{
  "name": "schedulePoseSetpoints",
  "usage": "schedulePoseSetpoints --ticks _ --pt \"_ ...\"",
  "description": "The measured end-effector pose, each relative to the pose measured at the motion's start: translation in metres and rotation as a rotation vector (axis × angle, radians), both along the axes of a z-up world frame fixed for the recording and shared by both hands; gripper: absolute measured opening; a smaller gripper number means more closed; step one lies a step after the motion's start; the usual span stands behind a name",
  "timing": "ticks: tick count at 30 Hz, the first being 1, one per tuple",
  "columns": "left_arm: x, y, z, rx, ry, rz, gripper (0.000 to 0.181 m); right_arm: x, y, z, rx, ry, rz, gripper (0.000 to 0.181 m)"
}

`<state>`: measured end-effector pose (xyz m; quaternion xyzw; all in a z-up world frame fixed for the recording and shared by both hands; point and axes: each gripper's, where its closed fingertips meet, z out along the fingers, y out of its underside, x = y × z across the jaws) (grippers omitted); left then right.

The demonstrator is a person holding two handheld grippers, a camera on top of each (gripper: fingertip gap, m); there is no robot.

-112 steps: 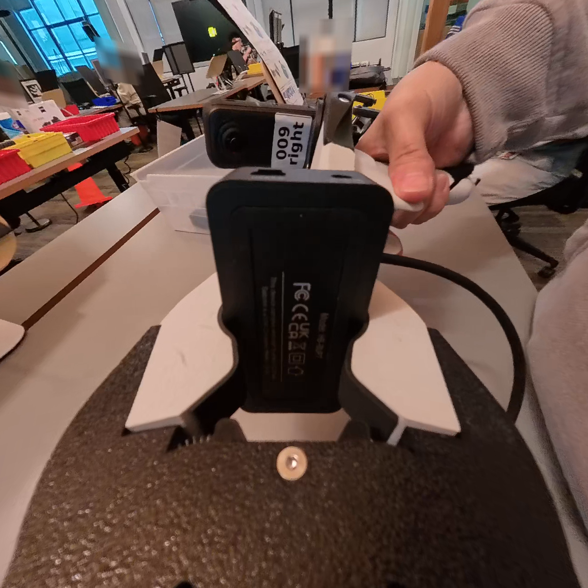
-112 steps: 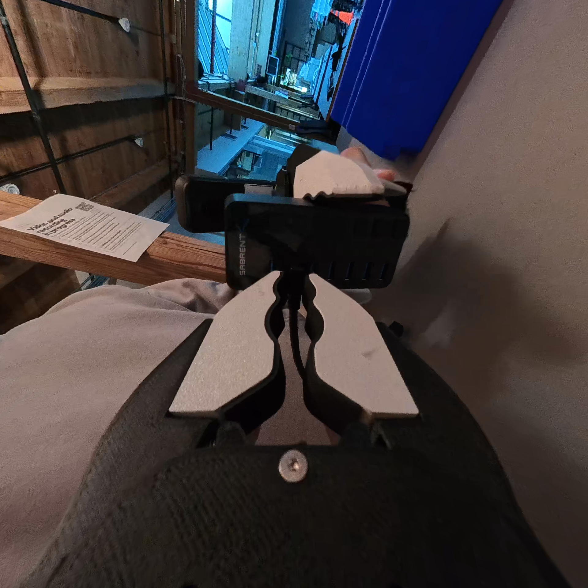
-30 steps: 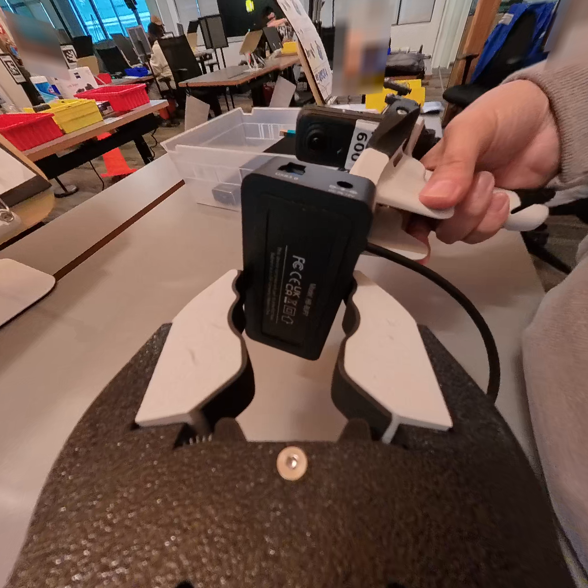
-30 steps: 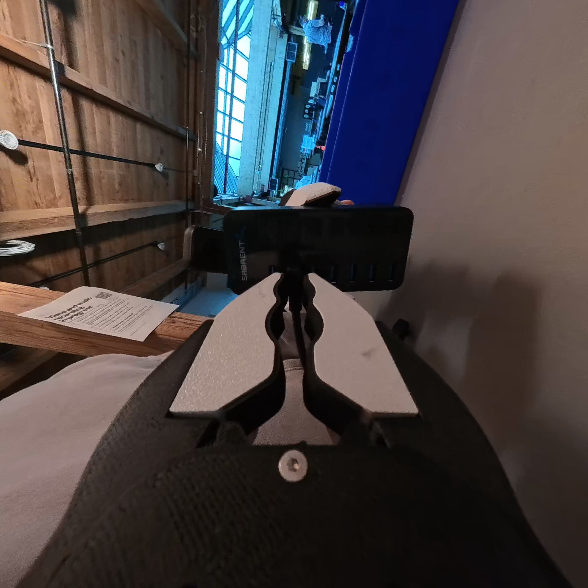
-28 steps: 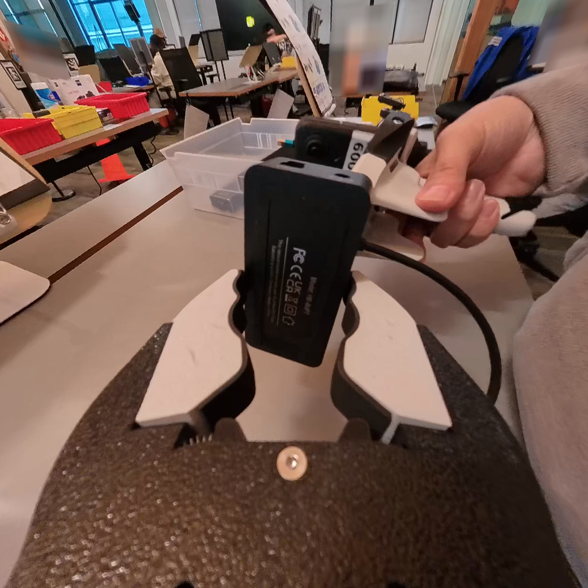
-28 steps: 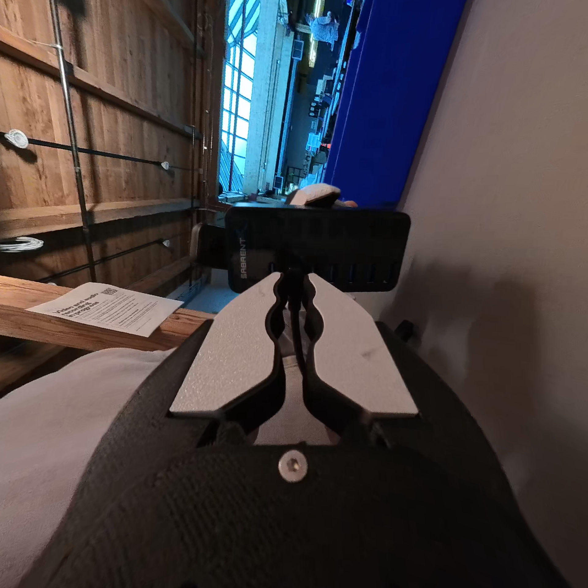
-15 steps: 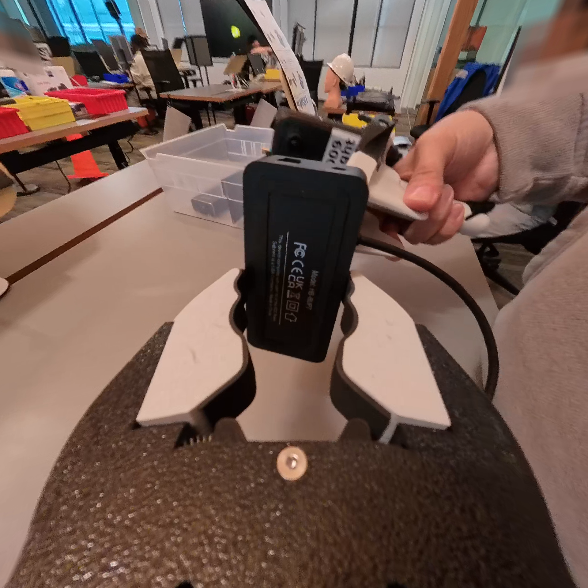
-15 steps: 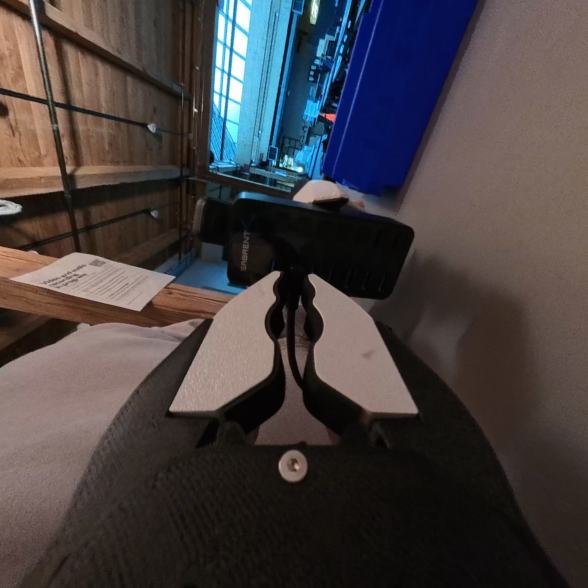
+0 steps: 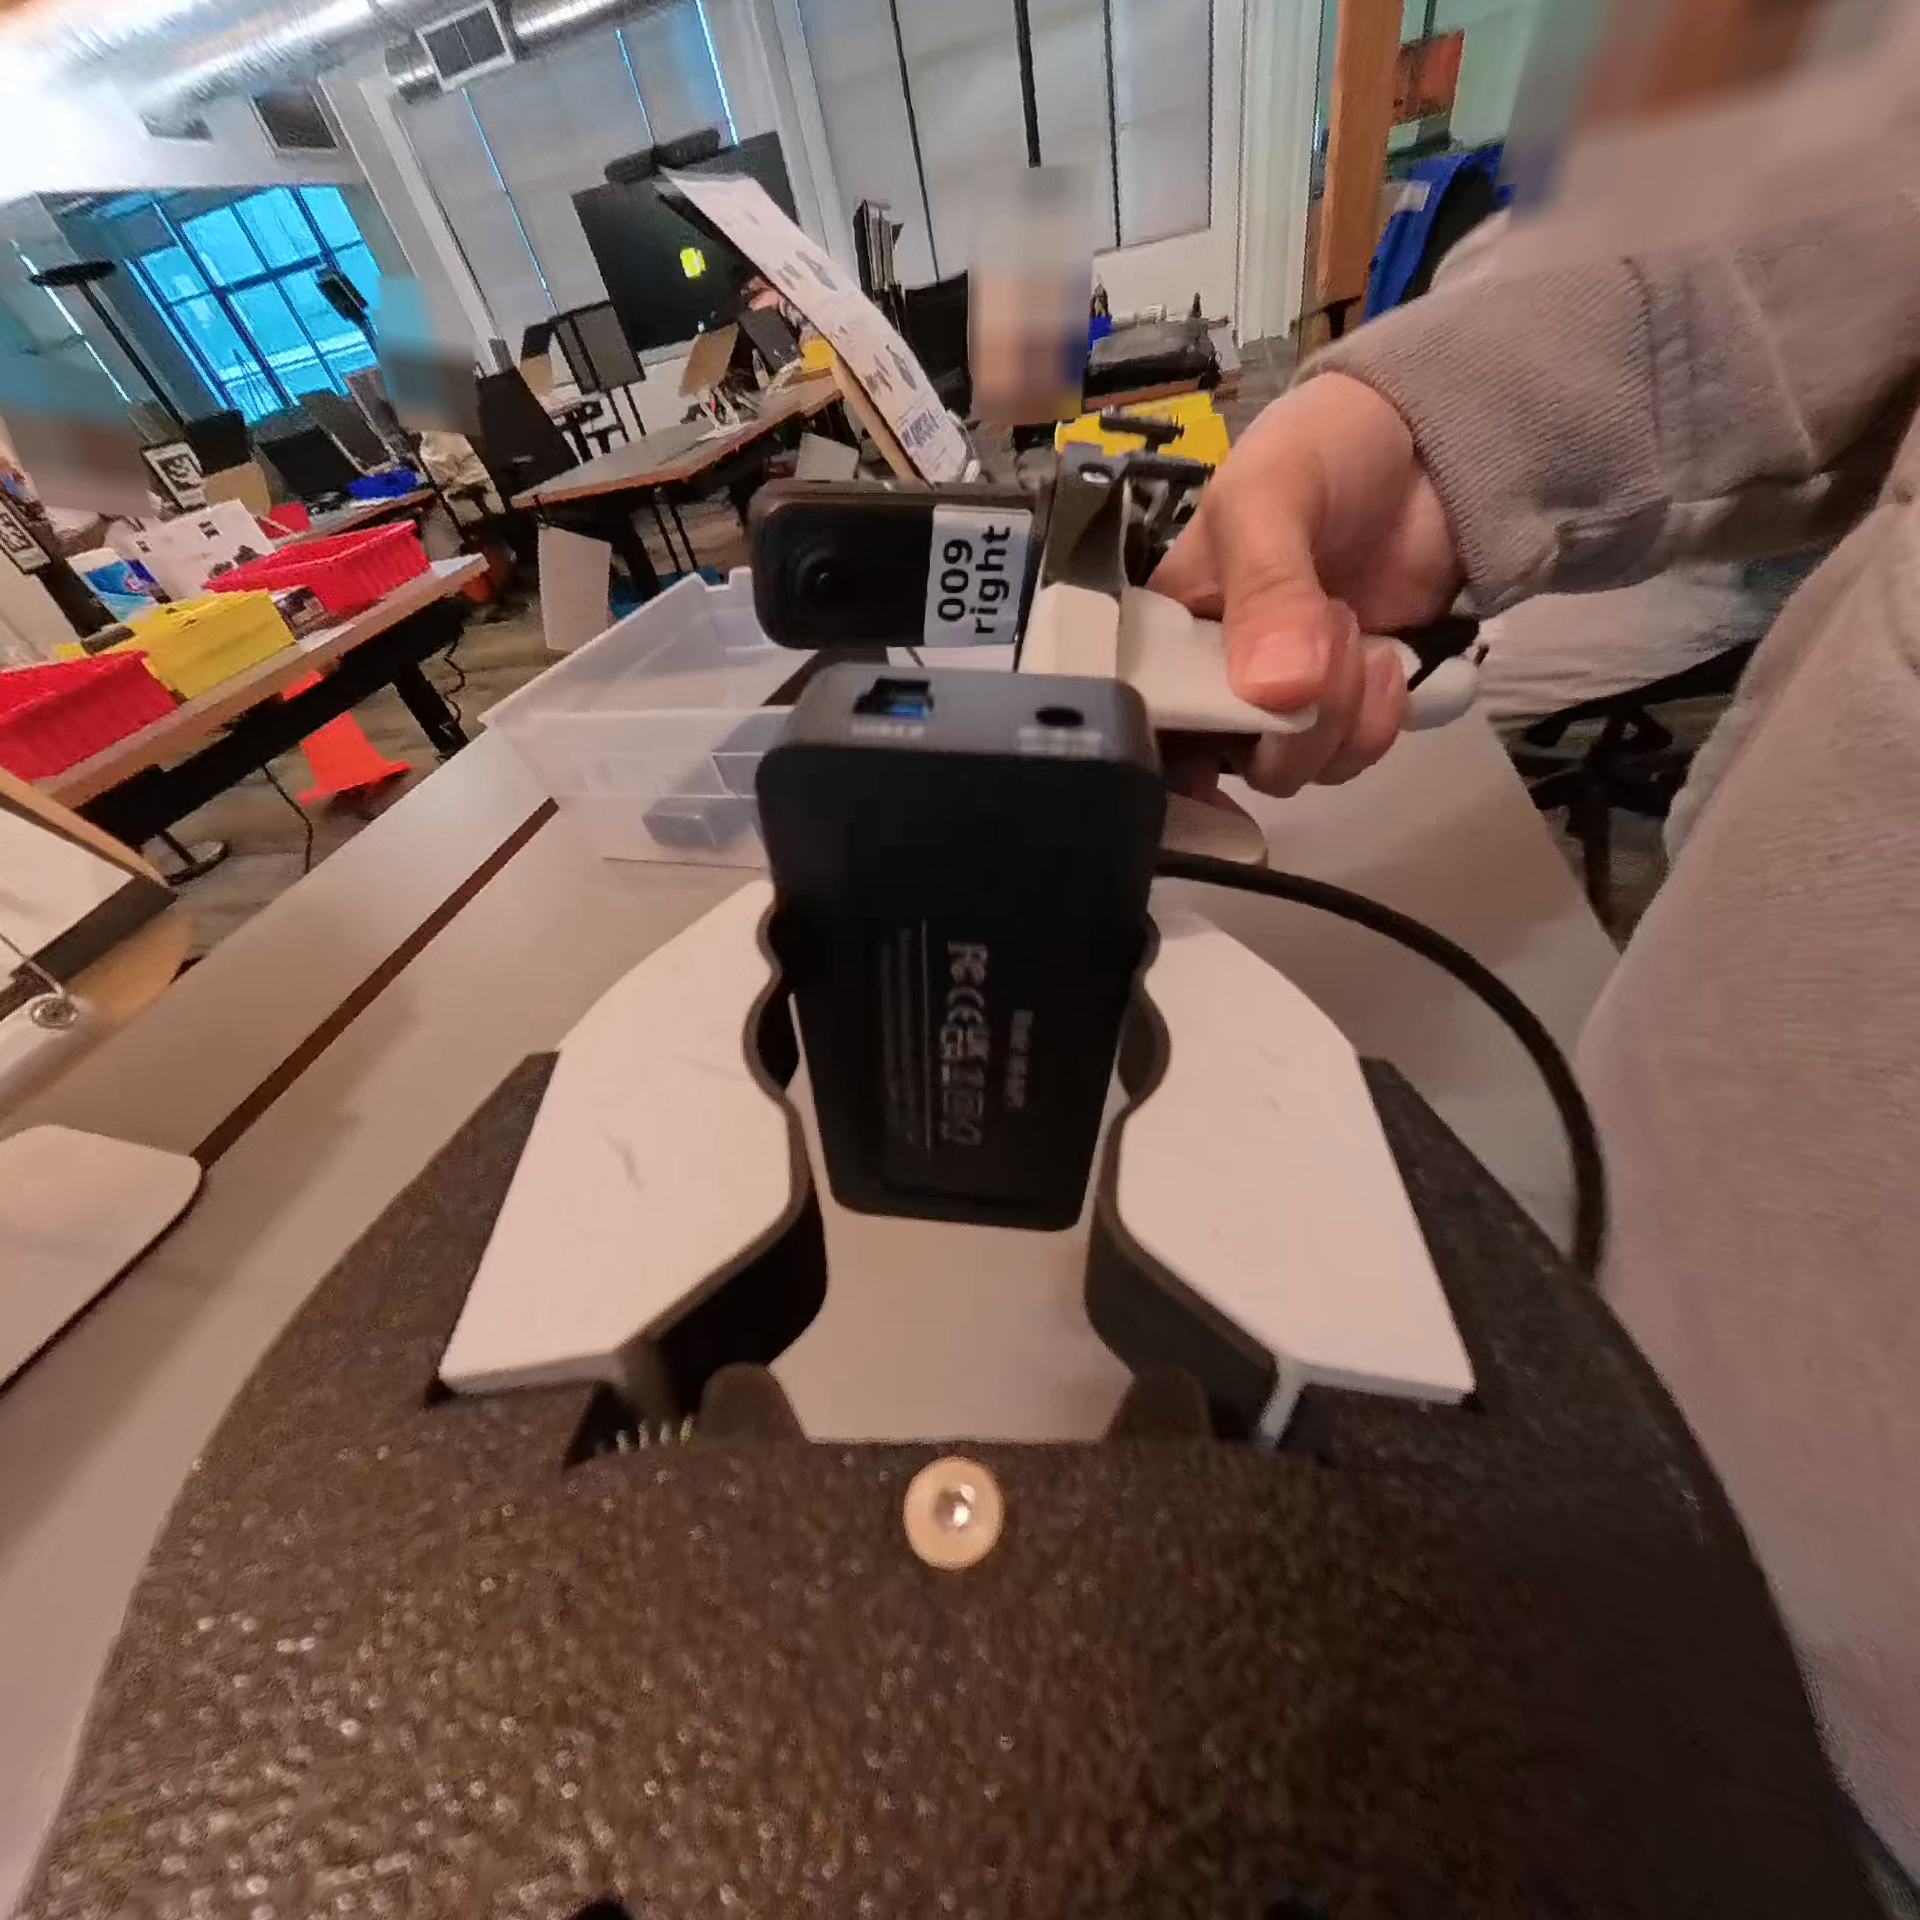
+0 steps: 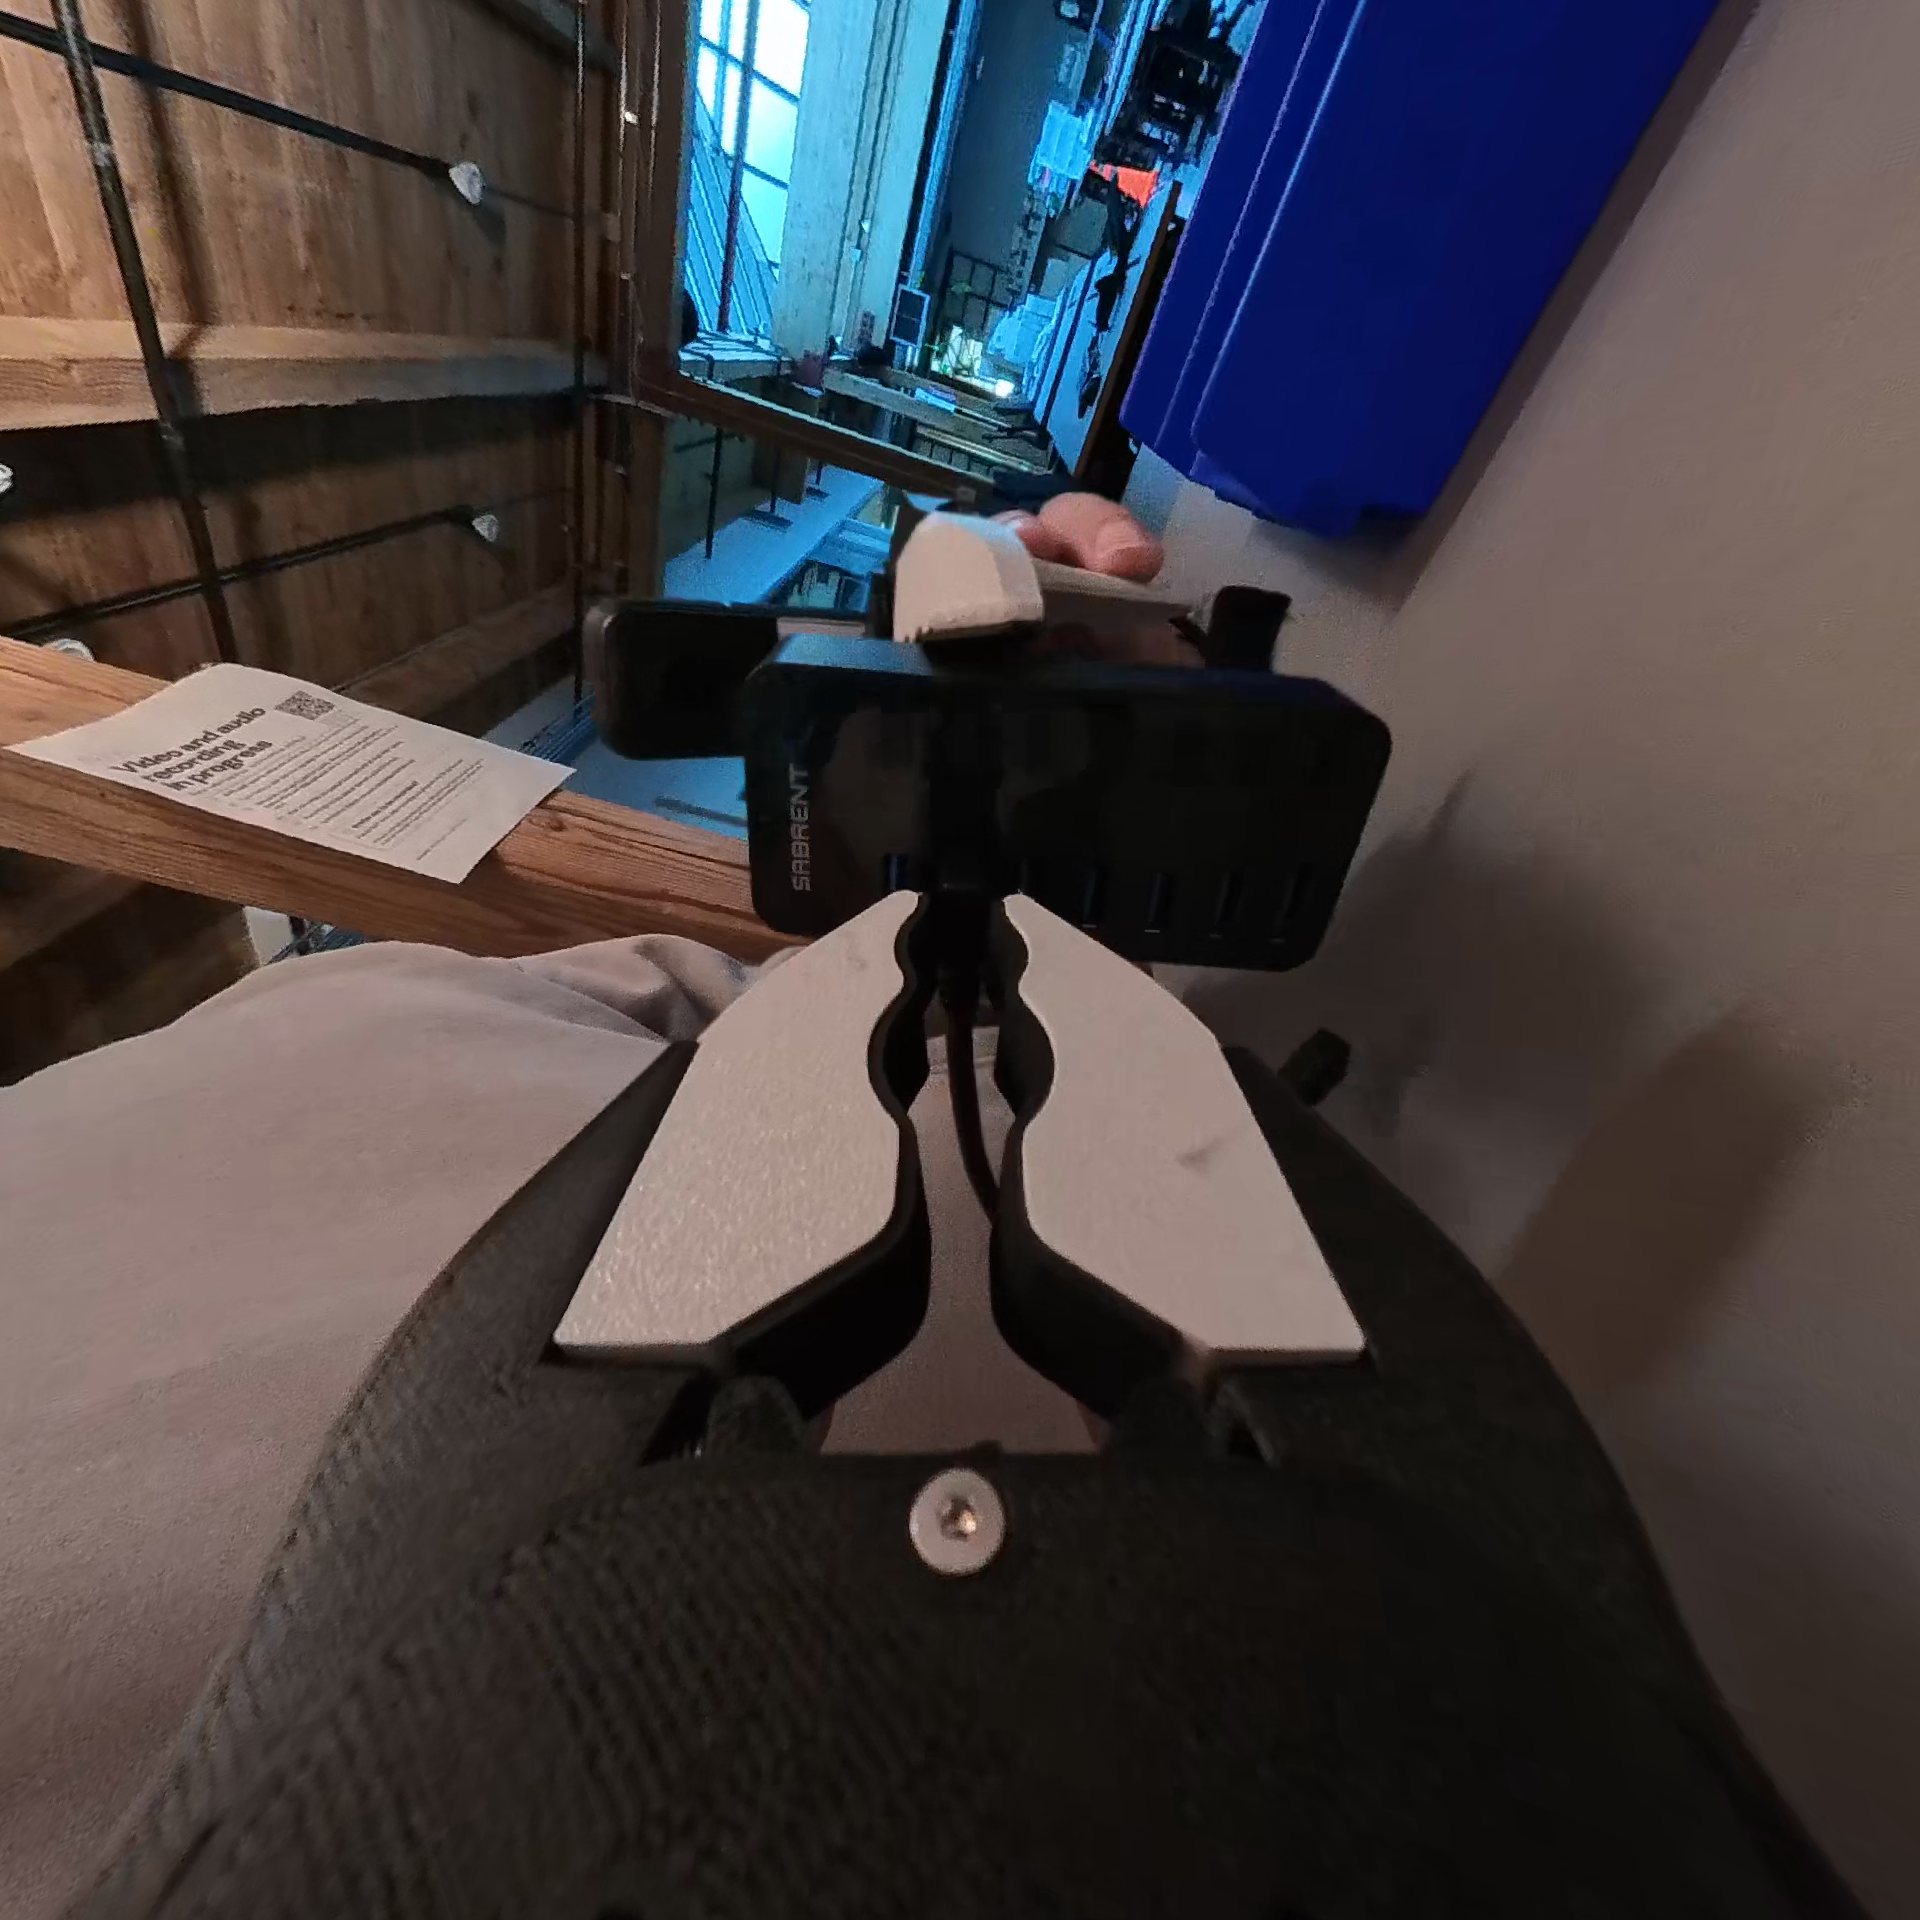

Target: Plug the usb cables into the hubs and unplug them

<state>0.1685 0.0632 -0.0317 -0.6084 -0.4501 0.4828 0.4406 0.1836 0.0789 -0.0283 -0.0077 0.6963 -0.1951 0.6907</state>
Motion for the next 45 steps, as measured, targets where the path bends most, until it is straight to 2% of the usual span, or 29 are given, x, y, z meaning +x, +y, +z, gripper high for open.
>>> schedulePoseSetpoints --ticks 6,13,20,24,25,27,28,29,30,32,35,37,41,43,45 --pt "-0.003 -0.005 0.001 -0.002 -0.031 0.022 0.059 0.001 -0.006 0.004 -0.006 -0.046 -0.056 0.009" --pt "-0.001 -0.003 -0.019 -0.011 -0.131 -0.02 0.059 0.002 -0.003 -0.014 0.065 -0.059 -0.089 0.01" --pt "-0.002 0.005 -0.013 -0.034 -0.126 -0.028 0.059 0.0 0.005 -0.009 0.09 -0.09 -0.058 0.009" --pt "0.001 0.003 -0.009 0.013 -0.095 -0.006 0.059 0.002 0.002 -0.005 0.125 -0.15 -0.095 0.01" --pt "0.008 -0.004 -0.004 0.035 -0.066 0.015 0.06 -0.009 -0.001 -0.005 0.137 -0.176 -0.136 0.01" --pt "0.05 -0.049 0.018 0.118 0.069 0.18 0.059 -0.089 -0.017 -0.026 0.227 -0.186 -0.453 0.009" --pt "0.066 -0.061 0.021 0.119 0.071 0.196 0.059 -0.093 -0.002 -0.045 0.225 -0.006 -0.379 0.009" --pt "0.068 -0.061 0.019 0.091 0.012 0.161 0.059 -0.075 0.018 -0.048 0.205 0.095 -0.205 0.01" --pt "0.063 -0.06 0.022 0.063 -0.024 0.134 0.059 -0.058 0.022 -0.026 0.176 0.039 -0.124 0.009" --pt "0.055 -0.062 0.044 0.05 0.048 0.133 0.059 -0.044 0.013 0.02 -0.003 0.032 -0.071 0.009" --pt "0.05 -0.066 0.051 0.044 0.085 0.171 0.059 -0.056 0.012 0.092 -0.187 -0.042 -0.09 0.009" --pt "0.047 -0.06 0.049 0.072 0.099 0.151 0.059 -0.081 0.014 0.124 -0.279 0.025 -0.131 0.008" --pt "0.04 -0.045 0.033 0.082 0.047 0.098 0.059 -0.171 0.004 0.158 -0.412 0.277 -0.333 0.008" --pt "0.034 -0.042 0.03 0.104 0.056 0.088 0.059 -0.223 -0.005 0.157 -0.419 0.385 -0.468 0.008" --pt "0.028 -0.038 0.027 0.128 0.063 0.07 0.059 -0.262 -0.008 0.144 -0.41 0.425 -0.523 0.008"
